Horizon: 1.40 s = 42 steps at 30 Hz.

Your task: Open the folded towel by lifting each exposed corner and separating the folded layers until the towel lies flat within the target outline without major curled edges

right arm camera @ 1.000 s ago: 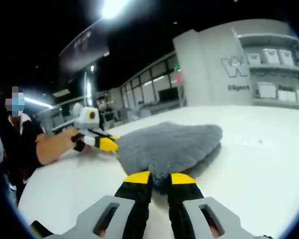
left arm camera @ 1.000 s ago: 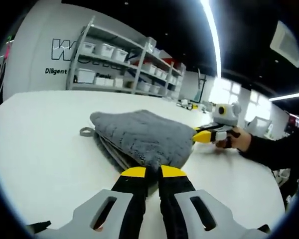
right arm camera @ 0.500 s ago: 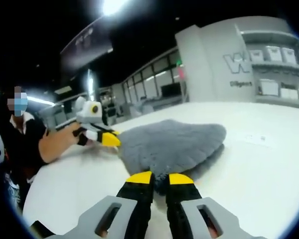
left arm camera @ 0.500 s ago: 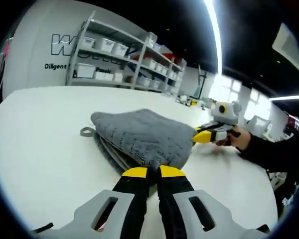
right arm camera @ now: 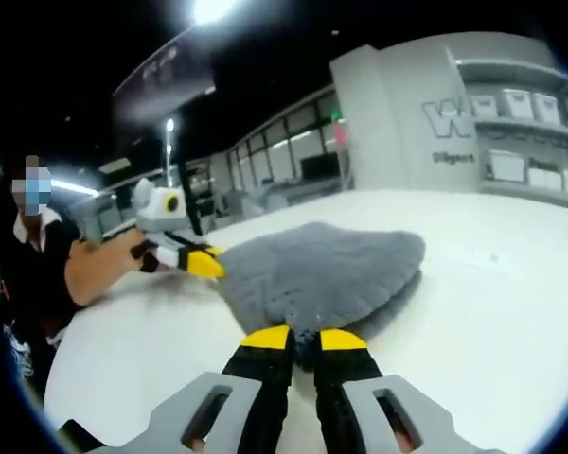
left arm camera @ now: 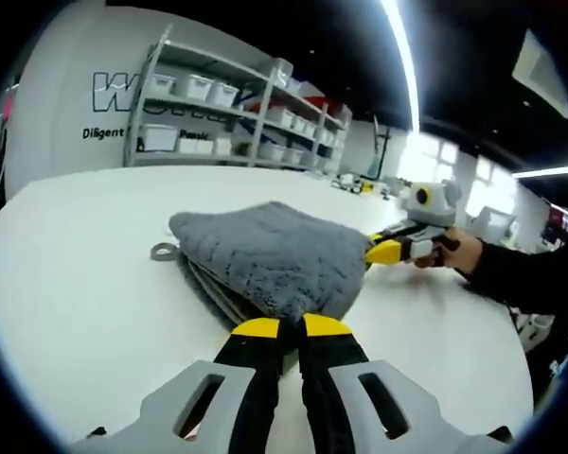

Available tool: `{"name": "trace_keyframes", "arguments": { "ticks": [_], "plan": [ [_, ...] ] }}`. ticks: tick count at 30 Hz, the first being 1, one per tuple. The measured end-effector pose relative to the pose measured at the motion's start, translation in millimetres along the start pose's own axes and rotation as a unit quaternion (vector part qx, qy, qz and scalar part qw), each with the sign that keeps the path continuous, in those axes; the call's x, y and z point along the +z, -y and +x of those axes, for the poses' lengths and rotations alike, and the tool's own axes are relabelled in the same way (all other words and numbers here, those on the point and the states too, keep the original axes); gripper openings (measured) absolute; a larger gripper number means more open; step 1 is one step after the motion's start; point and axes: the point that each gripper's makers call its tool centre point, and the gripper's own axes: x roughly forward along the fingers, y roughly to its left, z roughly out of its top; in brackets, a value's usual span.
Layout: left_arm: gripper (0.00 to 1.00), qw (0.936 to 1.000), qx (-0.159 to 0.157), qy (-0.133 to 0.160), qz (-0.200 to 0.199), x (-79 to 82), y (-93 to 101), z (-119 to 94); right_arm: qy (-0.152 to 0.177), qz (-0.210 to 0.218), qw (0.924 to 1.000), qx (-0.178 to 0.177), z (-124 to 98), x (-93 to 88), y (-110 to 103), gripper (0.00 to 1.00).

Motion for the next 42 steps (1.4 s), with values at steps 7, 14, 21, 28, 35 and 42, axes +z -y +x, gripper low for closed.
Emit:
{"name": "trace_keyframes", "arguments": {
  "ticks": [7,14,21,28,35,42],
  "plan": [
    [0.05,0.9999,0.007,-0.001,0.01,-0.5,12.8,-9.1,-0.004,-0.009,1.0,-0.001,-9.0,-3.6,-13.4,0.03],
    [0.04,0.9999,0.01,-0.006,0.004,-9.1,26.0,-12.7,-0.01,0.003,0.9999,-0.002,-17.5,-14.7,-20.1,0.03],
    [0.04,0.9999,0.016,-0.004,0.006,-12.9,32.3,-15.5,-0.016,-0.001,0.9999,-0.004,-23.9,-16.6,-27.5,0.04],
    [0.04,0.9999,0.013,-0.005,0.005,-16.0,39.5,-18.7,-0.02,0.001,0.9998,-0.002,-29.7,-18.9,-30.4,0.04],
    [0.04,0.9999,0.015,-0.003,-0.006,-22.0,47.2,-25.2,-0.022,0.007,0.9997,0.002,-34.2,-23.5,-38.7,0.04],
    [0.05,0.9994,0.008,-0.008,0.032,-27.8,56.2,-30.2,-0.024,0.003,0.9997,0.001,-38.3,-26.7,-46.0,0.04]
  ]
}}
